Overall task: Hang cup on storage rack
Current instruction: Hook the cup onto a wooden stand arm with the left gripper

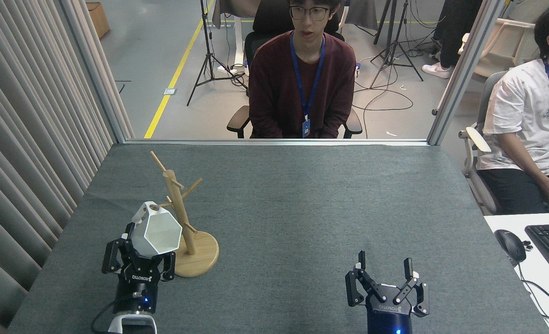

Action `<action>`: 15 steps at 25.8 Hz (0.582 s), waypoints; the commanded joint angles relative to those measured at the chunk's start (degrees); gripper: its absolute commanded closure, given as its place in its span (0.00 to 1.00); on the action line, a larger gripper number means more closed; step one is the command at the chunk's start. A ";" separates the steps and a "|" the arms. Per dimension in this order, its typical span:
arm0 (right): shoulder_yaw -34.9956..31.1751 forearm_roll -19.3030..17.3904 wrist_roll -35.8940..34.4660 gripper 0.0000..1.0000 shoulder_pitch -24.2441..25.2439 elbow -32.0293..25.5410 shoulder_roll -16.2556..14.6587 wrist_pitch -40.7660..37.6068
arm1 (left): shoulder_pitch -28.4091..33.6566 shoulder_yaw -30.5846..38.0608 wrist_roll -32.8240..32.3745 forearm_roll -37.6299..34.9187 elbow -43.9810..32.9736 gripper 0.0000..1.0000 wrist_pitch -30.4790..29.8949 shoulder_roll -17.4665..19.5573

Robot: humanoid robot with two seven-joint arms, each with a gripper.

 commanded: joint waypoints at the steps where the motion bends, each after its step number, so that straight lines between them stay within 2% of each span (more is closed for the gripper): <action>1: -0.06 0.00 0.02 0.02 -0.04 0.03 0.00 0.04 | 0.00 -0.36 0.63 0.00 0.28 0.46 -0.16 -0.03; 3: -0.06 0.00 -0.07 0.02 -0.04 0.11 0.00 0.04 | 0.00 -0.89 0.71 0.00 0.28 0.35 -0.16 -0.03; 4: -0.06 -0.09 -0.07 0.02 -0.04 0.29 0.00 0.04 | 0.00 -1.24 0.80 0.00 0.36 0.23 -0.16 0.06; 5: -0.06 -0.09 -0.07 0.02 -0.04 0.29 0.00 0.04 | 0.00 -1.33 1.07 0.09 0.36 0.05 -0.16 0.06; 6: -0.06 -0.09 -0.07 0.02 -0.04 0.29 0.00 0.04 | 0.00 -1.41 1.50 0.09 0.36 0.01 -0.24 0.06; 15: -0.06 -0.09 -0.42 0.02 -0.39 0.38 0.00 -0.04 | 0.00 -2.29 1.59 0.00 0.19 0.00 -0.33 0.14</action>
